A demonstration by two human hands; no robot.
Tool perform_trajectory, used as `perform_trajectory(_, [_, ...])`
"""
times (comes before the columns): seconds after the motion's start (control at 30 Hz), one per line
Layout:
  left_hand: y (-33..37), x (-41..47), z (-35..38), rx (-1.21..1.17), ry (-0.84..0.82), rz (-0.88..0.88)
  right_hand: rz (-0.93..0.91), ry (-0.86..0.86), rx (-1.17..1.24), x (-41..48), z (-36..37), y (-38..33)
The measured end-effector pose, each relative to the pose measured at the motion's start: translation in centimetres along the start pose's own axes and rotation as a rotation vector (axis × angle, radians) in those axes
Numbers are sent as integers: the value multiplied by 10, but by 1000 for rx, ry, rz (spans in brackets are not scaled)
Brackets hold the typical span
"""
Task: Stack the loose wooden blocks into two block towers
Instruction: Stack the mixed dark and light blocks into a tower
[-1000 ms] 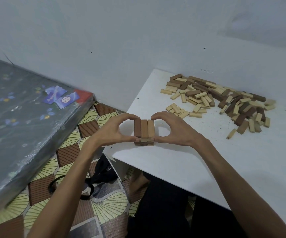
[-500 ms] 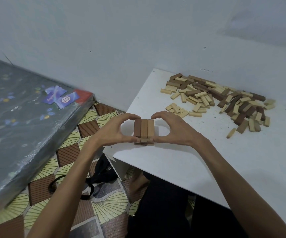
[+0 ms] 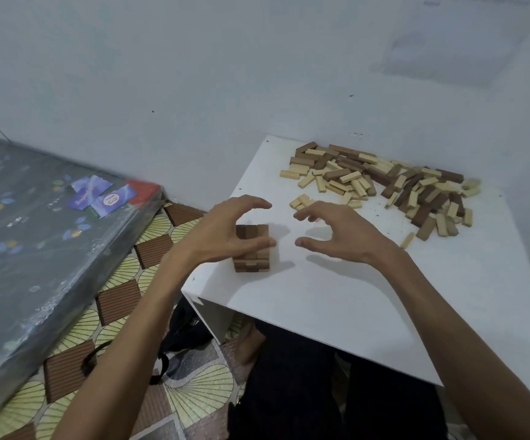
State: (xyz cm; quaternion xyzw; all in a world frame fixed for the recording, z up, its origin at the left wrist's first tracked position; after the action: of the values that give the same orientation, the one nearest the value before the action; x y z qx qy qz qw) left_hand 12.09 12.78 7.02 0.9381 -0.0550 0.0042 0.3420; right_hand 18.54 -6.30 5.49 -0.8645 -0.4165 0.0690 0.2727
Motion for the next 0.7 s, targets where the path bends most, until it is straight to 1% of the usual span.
perform_trajectory(0.17, [49, 43, 29, 47, -2, 57, 57, 93, -31, -32, -34, 30])
perform_trajectory(0.4, [94, 107, 98, 11, -64, 32, 193, 226, -144, -81, -75, 87])
perform_trajectory(0.6, [127, 156, 158, 39, -117, 63, 399, 308, -236, -114, -108, 150])
perform_trajectory(0.7, [141, 178, 188, 86, -147, 90, 506, 265, -313, -128, -117, 186])
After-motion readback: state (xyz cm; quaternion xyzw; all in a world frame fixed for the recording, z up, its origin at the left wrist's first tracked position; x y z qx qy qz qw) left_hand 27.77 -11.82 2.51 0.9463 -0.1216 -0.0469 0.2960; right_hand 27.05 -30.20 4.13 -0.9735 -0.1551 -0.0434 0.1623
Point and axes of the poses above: each hand's wrist, its own x-axis towards the middle knuckle, its own z-axis out of the palm, y = z × x, the point moved 9 cm from there along x, towards the middle knuckle, and after that the axes turned 7 degrees about -z, right-handed, at the moved point
